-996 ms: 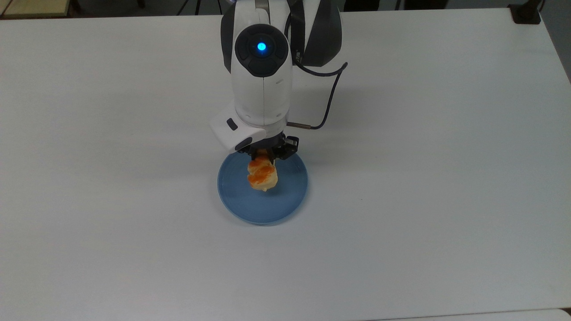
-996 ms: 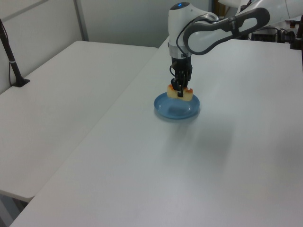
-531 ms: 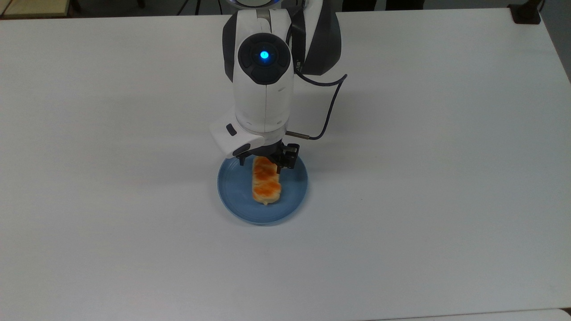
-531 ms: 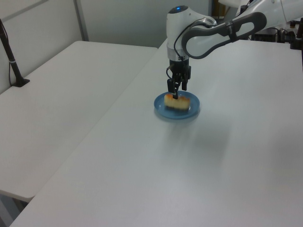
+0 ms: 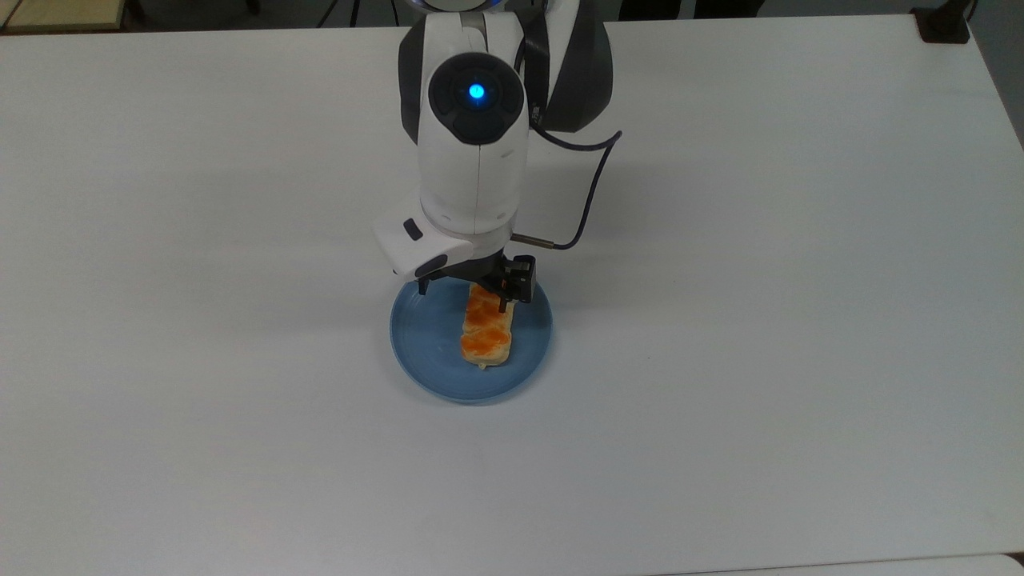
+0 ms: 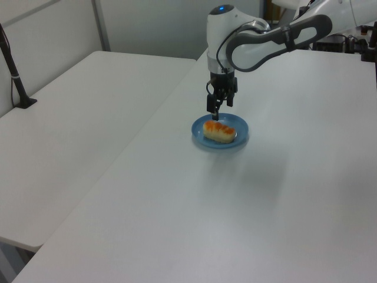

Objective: Put the bread on a plate

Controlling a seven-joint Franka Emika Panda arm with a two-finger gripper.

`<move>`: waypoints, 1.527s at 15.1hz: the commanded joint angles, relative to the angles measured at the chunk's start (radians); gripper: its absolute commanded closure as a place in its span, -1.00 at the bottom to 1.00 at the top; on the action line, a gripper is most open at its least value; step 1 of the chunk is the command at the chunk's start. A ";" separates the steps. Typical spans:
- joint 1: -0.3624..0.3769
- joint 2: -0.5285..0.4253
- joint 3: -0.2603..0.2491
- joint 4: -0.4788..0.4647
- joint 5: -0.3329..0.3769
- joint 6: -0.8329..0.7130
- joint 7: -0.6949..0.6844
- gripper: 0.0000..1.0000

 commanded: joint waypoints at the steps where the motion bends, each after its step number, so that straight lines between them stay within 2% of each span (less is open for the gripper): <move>1: -0.015 -0.144 -0.013 -0.020 -0.009 -0.104 0.020 -1.00; 8: -0.081 -0.371 -0.013 -0.025 -0.012 -0.329 0.000 -1.00; 12: -0.124 -0.515 -0.014 -0.051 0.001 -0.455 -0.138 -1.00; 14: -0.146 -0.554 -0.014 -0.061 0.006 -0.501 -0.198 -1.00; 17: -0.167 -0.582 -0.014 -0.089 0.029 -0.480 -0.207 -1.00; 21: -0.170 -0.634 -0.011 -0.216 0.029 -0.302 -0.197 -1.00; 23: -0.169 -0.629 -0.010 -0.224 0.028 -0.288 -0.190 -1.00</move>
